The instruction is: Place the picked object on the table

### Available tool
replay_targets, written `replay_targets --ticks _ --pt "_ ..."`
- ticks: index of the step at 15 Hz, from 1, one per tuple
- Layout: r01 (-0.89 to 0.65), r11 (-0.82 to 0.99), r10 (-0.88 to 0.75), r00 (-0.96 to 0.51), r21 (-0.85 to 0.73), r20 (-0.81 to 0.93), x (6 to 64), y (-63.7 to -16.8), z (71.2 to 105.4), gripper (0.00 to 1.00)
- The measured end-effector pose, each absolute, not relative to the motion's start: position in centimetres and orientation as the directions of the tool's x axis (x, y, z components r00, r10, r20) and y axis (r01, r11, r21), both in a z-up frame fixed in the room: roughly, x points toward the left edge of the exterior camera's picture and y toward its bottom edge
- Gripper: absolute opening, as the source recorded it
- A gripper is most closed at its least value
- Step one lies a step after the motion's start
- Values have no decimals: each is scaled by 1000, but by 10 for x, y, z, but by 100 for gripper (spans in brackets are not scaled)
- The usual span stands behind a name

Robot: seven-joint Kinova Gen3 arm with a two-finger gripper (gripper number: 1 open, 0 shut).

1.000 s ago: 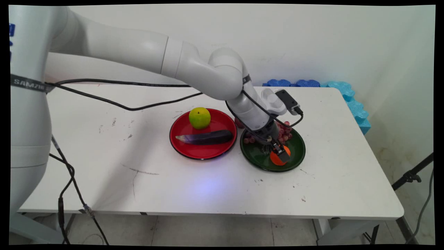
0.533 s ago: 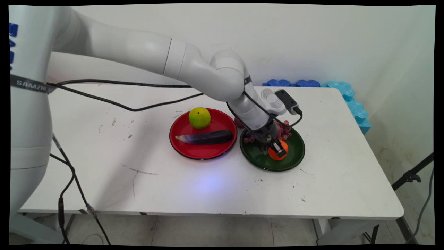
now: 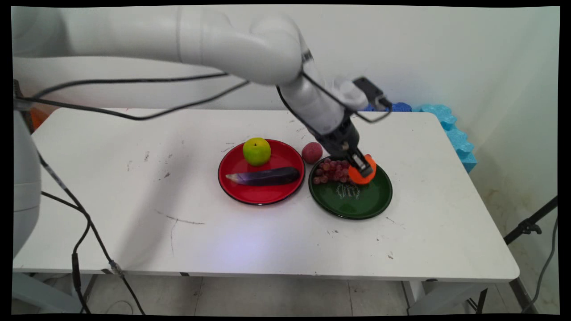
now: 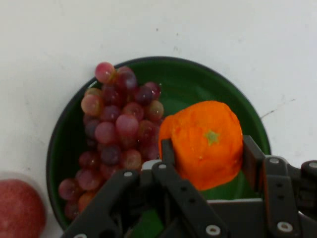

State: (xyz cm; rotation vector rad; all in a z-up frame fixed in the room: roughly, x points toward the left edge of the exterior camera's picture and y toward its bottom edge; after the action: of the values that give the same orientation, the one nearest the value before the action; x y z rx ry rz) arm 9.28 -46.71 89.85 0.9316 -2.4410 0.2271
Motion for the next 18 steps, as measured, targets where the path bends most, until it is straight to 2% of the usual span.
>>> replay_targets --ticks 6,9,12,18 --pt "-616 786 -543 -649 49 533 138 -448 965 0" --pt "-580 813 -520 -678 57 519 169 -432 982 0" --pt "-538 841 -495 -719 61 488 202 -414 980 0" --pt "-466 883 -439 -772 62 460 231 -388 936 0"
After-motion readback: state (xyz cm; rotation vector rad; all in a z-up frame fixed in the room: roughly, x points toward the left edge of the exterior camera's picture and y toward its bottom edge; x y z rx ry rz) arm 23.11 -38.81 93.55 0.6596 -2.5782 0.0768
